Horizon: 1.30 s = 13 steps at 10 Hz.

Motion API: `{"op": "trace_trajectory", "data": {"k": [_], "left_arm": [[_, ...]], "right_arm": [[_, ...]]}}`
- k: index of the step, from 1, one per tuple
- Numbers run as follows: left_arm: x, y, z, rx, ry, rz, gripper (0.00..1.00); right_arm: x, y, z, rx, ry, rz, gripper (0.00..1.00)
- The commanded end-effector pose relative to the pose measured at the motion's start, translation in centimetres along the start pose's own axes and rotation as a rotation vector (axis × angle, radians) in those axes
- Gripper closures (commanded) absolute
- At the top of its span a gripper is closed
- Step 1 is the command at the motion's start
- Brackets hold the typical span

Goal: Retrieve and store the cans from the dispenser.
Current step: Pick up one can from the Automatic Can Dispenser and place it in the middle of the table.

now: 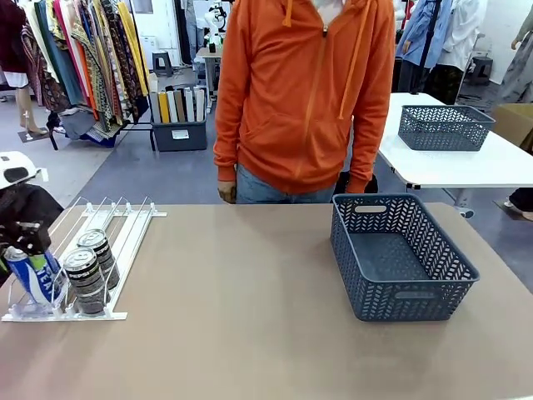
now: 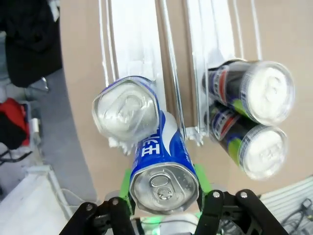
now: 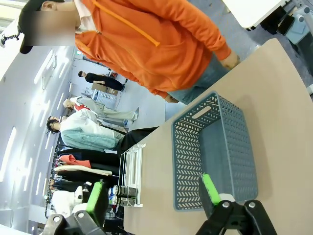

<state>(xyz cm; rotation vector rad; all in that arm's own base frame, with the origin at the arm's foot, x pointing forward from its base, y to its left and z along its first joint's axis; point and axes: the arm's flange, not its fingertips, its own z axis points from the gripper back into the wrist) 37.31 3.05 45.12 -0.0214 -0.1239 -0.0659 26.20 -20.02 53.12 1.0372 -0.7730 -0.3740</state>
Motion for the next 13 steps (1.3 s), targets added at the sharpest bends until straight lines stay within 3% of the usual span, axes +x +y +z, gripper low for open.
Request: {"op": "trace_trajectory", "data": {"k": [1,4,6,8,9,13], "left_arm": [[-3.4,0.3,7.3,0.038,-0.094,-0.059,1.0],[-7.5,0.0,15.9,0.088,-0.314,-0.118,1.0],[-8.5,0.4,18.4,0.089,-0.406,-0.079,1.0],[-7.7,0.7,17.5,0.042,-0.398,-0.044,1.0],[-9.4,0.1,19.5,0.083,-0.395,-0.084,1.0],[-9.0,0.3,18.6,0.07,-0.384,-0.074,1.0]], "right_arm": [[0.2,0.0,-0.1,0.024,-0.019,0.022,0.0],[0.2,0.0,-0.1,0.024,-0.019,0.022,0.0],[0.2,0.0,-0.1,0.024,-0.019,0.022,0.0],[0.2,0.0,-0.1,0.024,-0.019,0.022,0.0],[0.2,0.0,-0.1,0.024,-0.019,0.022,0.0],[0.2,0.0,-0.1,0.024,-0.019,0.022,0.0]]}}
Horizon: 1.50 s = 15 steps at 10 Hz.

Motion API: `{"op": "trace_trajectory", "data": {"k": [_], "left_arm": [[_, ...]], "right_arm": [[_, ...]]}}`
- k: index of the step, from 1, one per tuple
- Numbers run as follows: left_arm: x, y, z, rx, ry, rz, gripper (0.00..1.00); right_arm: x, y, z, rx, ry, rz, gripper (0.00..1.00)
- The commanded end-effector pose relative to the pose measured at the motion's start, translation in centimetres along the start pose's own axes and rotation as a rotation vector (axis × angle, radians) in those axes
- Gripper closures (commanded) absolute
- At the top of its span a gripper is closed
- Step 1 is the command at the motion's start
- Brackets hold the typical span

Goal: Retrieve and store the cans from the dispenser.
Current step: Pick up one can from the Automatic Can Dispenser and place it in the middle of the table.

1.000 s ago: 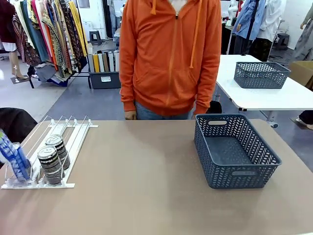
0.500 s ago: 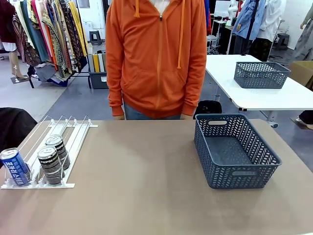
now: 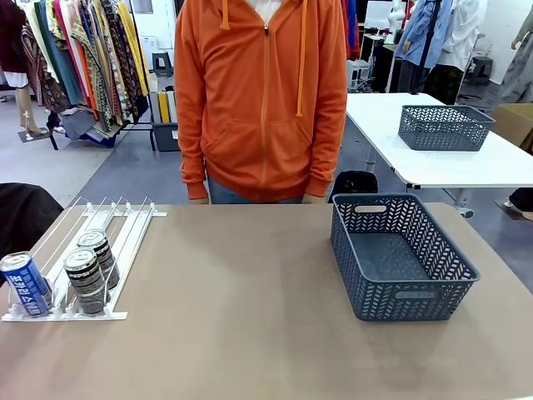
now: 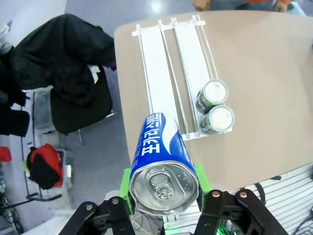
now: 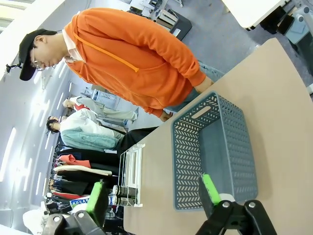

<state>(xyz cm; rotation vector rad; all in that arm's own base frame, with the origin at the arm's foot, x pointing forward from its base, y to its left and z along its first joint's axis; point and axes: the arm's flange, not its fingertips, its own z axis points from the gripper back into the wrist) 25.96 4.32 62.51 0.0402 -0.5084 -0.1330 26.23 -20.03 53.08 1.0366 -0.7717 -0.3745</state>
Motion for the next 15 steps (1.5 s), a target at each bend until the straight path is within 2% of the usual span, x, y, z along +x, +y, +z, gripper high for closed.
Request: {"op": "trace_trajectory", "data": {"k": [1,3,4,5,6,7,8,9,12,13,14,15], "left_arm": [[1.7,-1.7,-0.2,-0.05,0.021,0.007,1.0],[5.9,-8.6,-1.2,-0.16,0.048,-0.117,1.0],[8.0,-13.6,-2.4,-0.174,0.027,-0.236,1.0],[9.8,-20.7,-4.1,-0.172,0.047,-0.353,1.0],[10.9,-26.9,-5.8,-0.175,0.053,-0.409,1.0],[11.3,-32.2,-7.9,-0.23,0.087,-0.459,1.0],[10.9,-36.7,-10.5,-0.2,0.099,-0.472,1.0],[9.8,-40.3,-13.7,-0.178,0.154,-0.481,1.0],[8.7,-43.7,-20.3,-0.209,0.243,-0.418,1.0],[8.6,-44.0,-21.6,-0.187,0.247,-0.421,1.0],[8.7,-44.3,-22.5,-0.248,0.316,-0.454,1.0],[8.6,-44.4,-23.4,-0.243,0.328,-0.464,1.0]], "right_arm": [[0.2,0.0,-0.1,0.025,-0.019,0.023,0.0],[0.2,0.0,-0.1,0.025,-0.019,0.023,0.0],[0.2,0.0,-0.1,0.025,-0.019,0.023,0.0],[0.2,0.0,-0.1,0.025,-0.019,0.023,0.0],[0.2,0.0,-0.1,0.025,-0.019,0.023,0.0],[0.2,0.0,-0.1,0.025,-0.019,0.023,0.0],[0.2,0.0,-0.1,0.025,-0.019,0.023,0.0],[0.2,0.0,-0.1,0.025,-0.019,0.023,0.0],[0.2,0.0,-0.1,0.025,-0.019,0.023,0.0],[0.2,0.0,-0.1,0.025,-0.019,0.023,0.0],[0.2,0.0,-0.1,0.025,-0.019,0.023,0.0],[0.2,0.0,-0.1,0.025,-0.019,0.023,0.0]]}}
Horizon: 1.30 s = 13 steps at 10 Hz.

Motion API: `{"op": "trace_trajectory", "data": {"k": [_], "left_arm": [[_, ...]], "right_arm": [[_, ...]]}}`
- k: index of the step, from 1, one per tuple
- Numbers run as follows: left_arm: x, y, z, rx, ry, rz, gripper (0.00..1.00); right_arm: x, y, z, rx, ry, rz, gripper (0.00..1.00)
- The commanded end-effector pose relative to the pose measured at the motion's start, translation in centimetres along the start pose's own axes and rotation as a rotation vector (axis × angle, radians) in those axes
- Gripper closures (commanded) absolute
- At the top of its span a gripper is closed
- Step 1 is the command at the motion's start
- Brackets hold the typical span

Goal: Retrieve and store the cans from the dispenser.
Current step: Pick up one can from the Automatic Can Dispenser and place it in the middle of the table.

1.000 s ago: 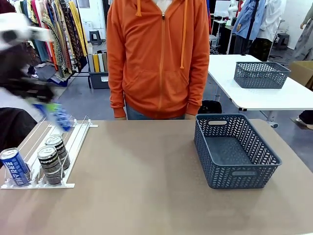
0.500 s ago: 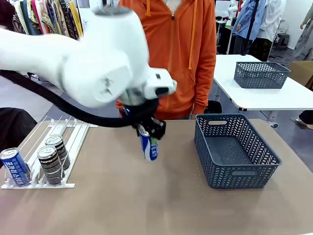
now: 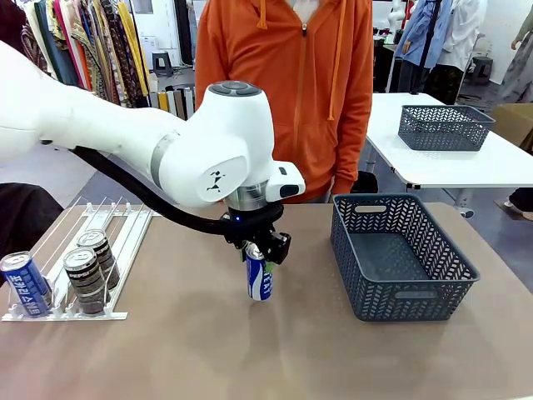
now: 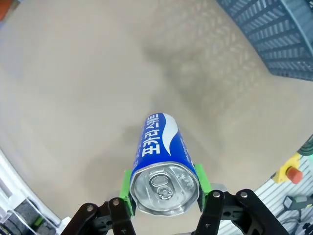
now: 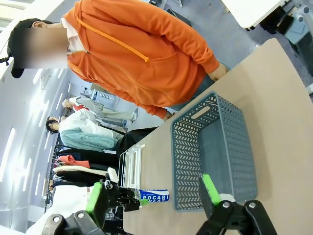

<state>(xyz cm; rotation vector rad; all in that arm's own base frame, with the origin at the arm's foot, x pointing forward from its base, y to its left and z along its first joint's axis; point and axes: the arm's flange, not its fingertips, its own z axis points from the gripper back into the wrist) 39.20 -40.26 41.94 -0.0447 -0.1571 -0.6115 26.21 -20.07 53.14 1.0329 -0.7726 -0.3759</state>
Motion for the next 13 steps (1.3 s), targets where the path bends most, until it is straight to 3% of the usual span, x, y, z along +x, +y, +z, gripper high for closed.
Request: {"op": "trace_trajectory", "data": {"k": [1,5,6,7,8,10,13], "left_arm": [[1.0,0.1,0.4,-0.024,0.028,-0.011,1.0],[0.9,0.1,-0.3,0.01,0.042,-0.012,1.0],[0.9,0.0,-0.3,0.021,0.049,-0.009,0.63],[0.9,0.0,-0.3,0.021,0.045,-0.005,0.06],[0.7,0.0,-0.1,0.029,0.034,-0.001,0.0],[-0.6,0.4,2.3,0.039,-0.058,0.054,0.0],[-7.4,3.8,12.2,-0.053,-0.218,0.094,0.0]], "right_arm": [[0.2,0.0,-0.2,0.029,-0.018,0.022,0.0],[0.2,0.0,-0.2,0.029,-0.018,0.022,0.0],[0.2,0.0,-0.2,0.029,-0.018,0.022,0.0],[0.2,0.0,-0.2,0.029,-0.018,0.022,0.0],[0.2,0.0,-0.2,0.029,-0.018,0.022,0.0],[0.2,0.0,-0.2,0.029,-0.018,0.022,0.0],[0.2,0.0,-0.2,0.029,-0.018,0.022,0.0]]}}
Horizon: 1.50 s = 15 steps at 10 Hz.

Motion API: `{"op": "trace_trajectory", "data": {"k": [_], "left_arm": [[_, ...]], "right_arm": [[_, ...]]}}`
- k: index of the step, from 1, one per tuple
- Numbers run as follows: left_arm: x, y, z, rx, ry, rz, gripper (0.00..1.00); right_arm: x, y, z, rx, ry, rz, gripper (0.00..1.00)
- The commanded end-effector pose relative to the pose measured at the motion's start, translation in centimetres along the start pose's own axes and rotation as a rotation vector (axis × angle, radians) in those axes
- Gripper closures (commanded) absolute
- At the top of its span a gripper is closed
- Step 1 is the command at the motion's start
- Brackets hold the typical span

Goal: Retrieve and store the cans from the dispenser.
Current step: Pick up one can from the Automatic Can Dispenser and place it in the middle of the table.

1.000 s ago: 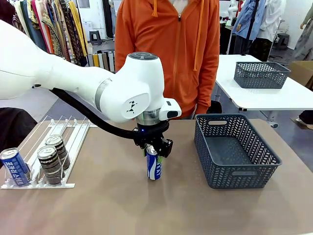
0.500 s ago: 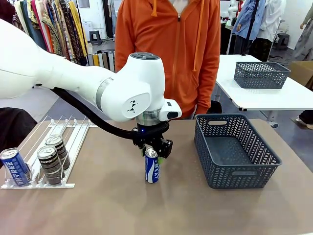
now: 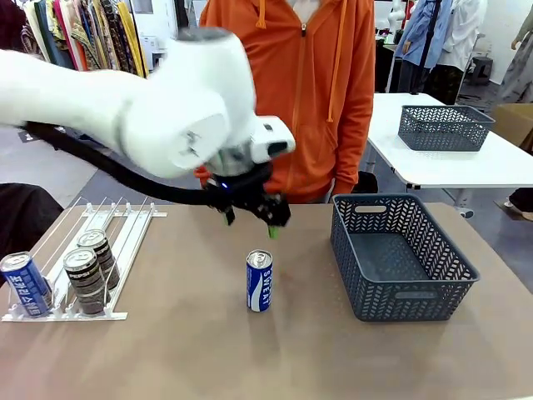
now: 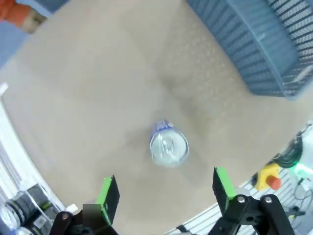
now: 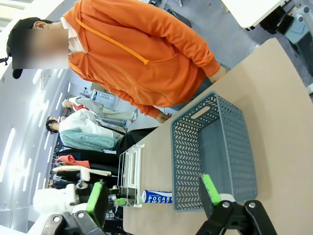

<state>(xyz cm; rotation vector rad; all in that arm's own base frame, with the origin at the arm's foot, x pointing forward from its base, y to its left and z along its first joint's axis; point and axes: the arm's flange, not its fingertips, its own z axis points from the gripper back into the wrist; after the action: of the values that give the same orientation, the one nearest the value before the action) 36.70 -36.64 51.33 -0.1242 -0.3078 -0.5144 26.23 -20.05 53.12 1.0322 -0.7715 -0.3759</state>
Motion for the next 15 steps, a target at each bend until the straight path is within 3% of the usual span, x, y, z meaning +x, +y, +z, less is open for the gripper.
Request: {"op": "trace_trajectory", "data": {"k": [1,3,5,7,9,11,12,15], "left_arm": [[-5.8,5.1,6.3,-0.086,-0.088,0.025,0.0],[-9.5,13.9,12.6,-0.246,-0.219,0.16,0.0],[-14.4,25.3,15.9,-0.386,-0.247,0.304,0.0],[-22.5,36.4,15.5,-0.651,-0.3,0.422,0.0],[-29.9,43.0,12.3,-0.851,-0.416,0.583,0.0],[-34.3,45.6,9.0,-0.973,-0.466,0.781,0.0],[-33.5,43.8,12.4,-0.832,-0.438,0.609,0.0],[-33.5,43.8,12.4,-0.832,-0.438,0.609,0.0]], "right_arm": [[0.2,0.0,-0.1,0.029,-0.019,0.022,0.0],[0.2,0.0,-0.1,0.029,-0.019,0.022,0.0],[0.2,0.0,-0.1,0.029,-0.019,0.022,0.0],[0.2,0.0,-0.1,0.029,-0.019,0.022,0.0],[0.2,0.0,-0.1,0.029,-0.019,0.022,0.0],[0.2,0.0,-0.1,0.029,-0.019,0.022,0.0],[0.2,0.0,-0.1,0.029,-0.019,0.022,0.0],[0.2,0.0,-0.1,0.029,-0.019,0.022,0.0]]}}
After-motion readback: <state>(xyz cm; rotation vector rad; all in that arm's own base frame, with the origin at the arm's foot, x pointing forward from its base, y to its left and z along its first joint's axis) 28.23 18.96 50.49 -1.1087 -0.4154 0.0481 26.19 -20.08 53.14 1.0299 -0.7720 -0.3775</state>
